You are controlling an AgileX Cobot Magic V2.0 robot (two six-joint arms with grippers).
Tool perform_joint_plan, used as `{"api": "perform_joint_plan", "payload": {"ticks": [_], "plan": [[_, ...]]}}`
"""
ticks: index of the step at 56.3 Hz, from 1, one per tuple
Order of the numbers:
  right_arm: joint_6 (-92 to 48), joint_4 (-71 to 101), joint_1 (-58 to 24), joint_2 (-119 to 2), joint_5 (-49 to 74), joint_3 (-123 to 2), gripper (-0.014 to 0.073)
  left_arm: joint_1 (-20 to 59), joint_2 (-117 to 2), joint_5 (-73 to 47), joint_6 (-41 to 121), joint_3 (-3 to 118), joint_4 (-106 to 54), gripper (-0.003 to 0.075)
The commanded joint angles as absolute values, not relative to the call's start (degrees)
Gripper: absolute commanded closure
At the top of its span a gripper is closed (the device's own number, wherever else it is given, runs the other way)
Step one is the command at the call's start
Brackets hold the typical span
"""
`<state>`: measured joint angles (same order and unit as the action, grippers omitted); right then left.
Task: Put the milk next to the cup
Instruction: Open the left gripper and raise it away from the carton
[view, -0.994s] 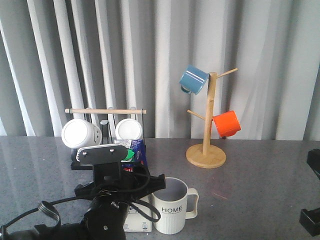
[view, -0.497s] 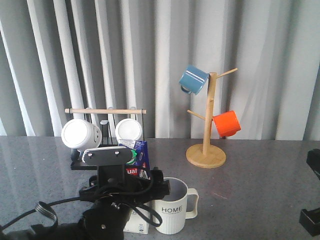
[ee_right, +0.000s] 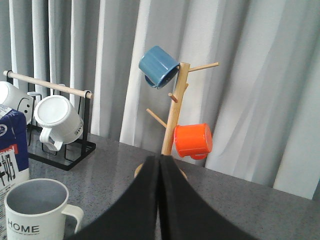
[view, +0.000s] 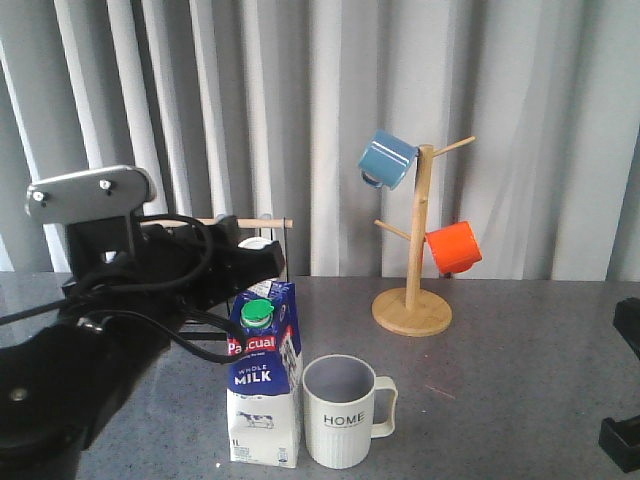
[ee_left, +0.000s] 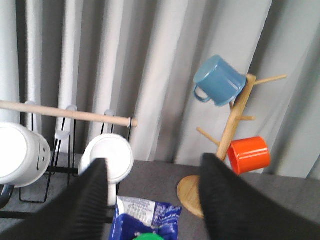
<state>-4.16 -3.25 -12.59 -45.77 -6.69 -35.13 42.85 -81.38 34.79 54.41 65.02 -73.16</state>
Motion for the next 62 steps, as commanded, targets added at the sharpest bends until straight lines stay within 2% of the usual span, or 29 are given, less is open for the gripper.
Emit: {"api": "perform_joint_plan", "payload": {"ticks": [1,19,46,53,62], "plan": [[-4.58,-3.43,-12.35,-45.3,-10.7,-36.62,0.0602,43.03,-76.71,33.98,54.99,66.41,-71.37,0.073],[-4.58,-3.43,-12.35,-45.3,-10.7,-36.62,0.0602,43.03,-74.64,33.59,54.36,66.41,-71.37,0.0728],[-4.58,-3.43,-12.35,-45.3,-10.7,-36.62,0.0602,43.03,-74.88,18.86,47.29,67.83,-68.53,0.0728],[-4.58,-3.43,-12.35,-45.3,-10.7,-36.62,0.0602,43.03,-75.38,14.65,44.74,65.42,-51.79,0.0728],[-4.58,-3.43,-12.35,-45.3,-10.78,-36.62,0.0602,42.44,-73.38,12.14,23.3,60.76,-22.86,0.0728]]}}
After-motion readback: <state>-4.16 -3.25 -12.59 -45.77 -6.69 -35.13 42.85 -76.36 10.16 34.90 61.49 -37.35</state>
